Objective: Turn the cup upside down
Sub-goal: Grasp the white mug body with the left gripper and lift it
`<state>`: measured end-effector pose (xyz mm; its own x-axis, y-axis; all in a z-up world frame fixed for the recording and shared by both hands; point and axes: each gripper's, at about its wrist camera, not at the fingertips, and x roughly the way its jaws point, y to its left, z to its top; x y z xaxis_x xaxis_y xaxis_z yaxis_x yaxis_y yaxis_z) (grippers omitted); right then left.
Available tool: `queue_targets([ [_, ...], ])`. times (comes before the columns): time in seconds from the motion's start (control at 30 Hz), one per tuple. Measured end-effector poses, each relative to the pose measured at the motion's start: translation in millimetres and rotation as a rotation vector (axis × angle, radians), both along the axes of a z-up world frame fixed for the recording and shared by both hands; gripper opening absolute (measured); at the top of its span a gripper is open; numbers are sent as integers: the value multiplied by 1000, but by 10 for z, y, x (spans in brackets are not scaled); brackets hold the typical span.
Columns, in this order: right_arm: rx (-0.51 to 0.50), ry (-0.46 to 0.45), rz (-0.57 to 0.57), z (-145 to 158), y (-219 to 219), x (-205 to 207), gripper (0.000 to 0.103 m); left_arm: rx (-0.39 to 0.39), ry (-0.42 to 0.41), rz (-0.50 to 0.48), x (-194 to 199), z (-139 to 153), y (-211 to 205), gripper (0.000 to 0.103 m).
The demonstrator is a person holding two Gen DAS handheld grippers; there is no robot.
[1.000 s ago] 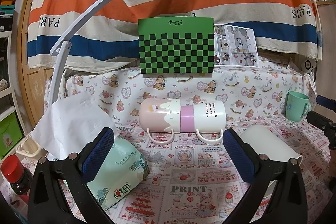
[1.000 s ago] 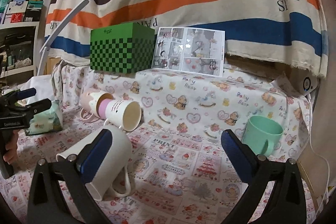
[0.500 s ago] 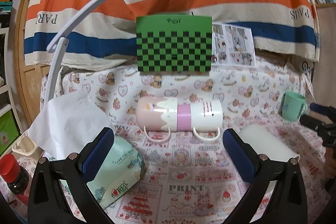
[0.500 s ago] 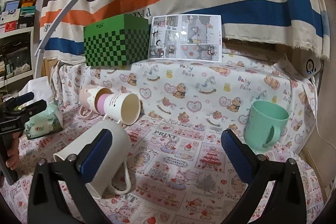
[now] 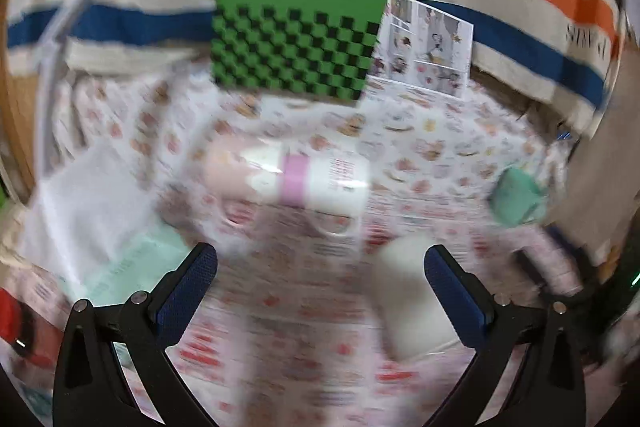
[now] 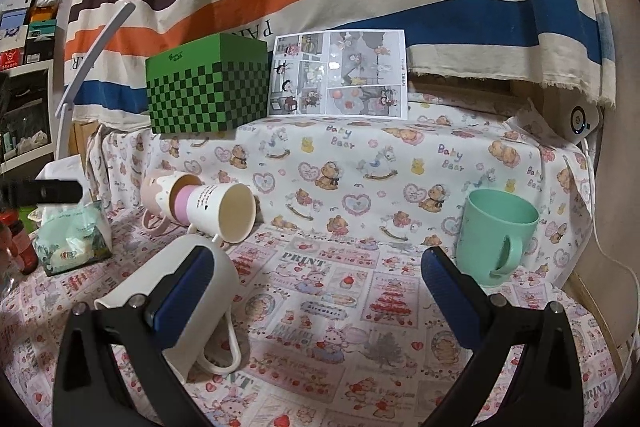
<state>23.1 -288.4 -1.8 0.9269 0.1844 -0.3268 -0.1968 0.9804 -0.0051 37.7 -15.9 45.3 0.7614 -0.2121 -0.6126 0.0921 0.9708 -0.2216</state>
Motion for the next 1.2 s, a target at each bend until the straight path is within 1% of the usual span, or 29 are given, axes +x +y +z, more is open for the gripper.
queue_targets([
  [0.03,0,-1,-3,0,-1,-1,103,-25,32,7,49,26,-26,103],
  [0.1,2,-4,-11,3,-10,2,103,-36,89,19,155,50,-121,103],
  [0.2,7,-8,-31,4,-31,7,103,-5,161,26,321,19,-307,103],
  [0.33,18,-2,-63,6,-72,32,103,25,259,-1,533,-87,-569,103],
  [0.43,32,-5,-107,6,-130,48,103,24,342,-13,696,-205,-719,103],
  [0.53,53,13,-147,0,-200,89,103,5,464,-89,885,-398,-871,102],
  [0.57,57,18,-162,-1,-218,102,103,9,483,-76,925,-461,-882,101],
  [0.63,62,21,-178,-6,-240,110,103,23,496,-53,958,-543,-899,100],
  [0.67,64,24,-182,-8,-251,115,103,21,505,-62,969,-582,-915,100],
  [0.7,66,28,-184,-11,-260,119,103,11,520,-74,982,-625,-925,101],
  [0.8,66,35,-185,-11,-269,136,103,-34,559,-65,1018,-734,-916,100],
  [0.9,60,33,-182,-12,-260,133,103,-43,581,-67,1066,-805,-937,99],
  [1.03,47,24,-170,-8,-231,119,103,-74,619,-110,1077,-834,-987,78],
  [1.1,42,18,-166,-5,-218,109,103,-61,604,-100,1062,-788,-1001,77],
  [1.2,35,5,-165,-1,-202,91,103,0,522,-87,975,-638,-997,77],
])
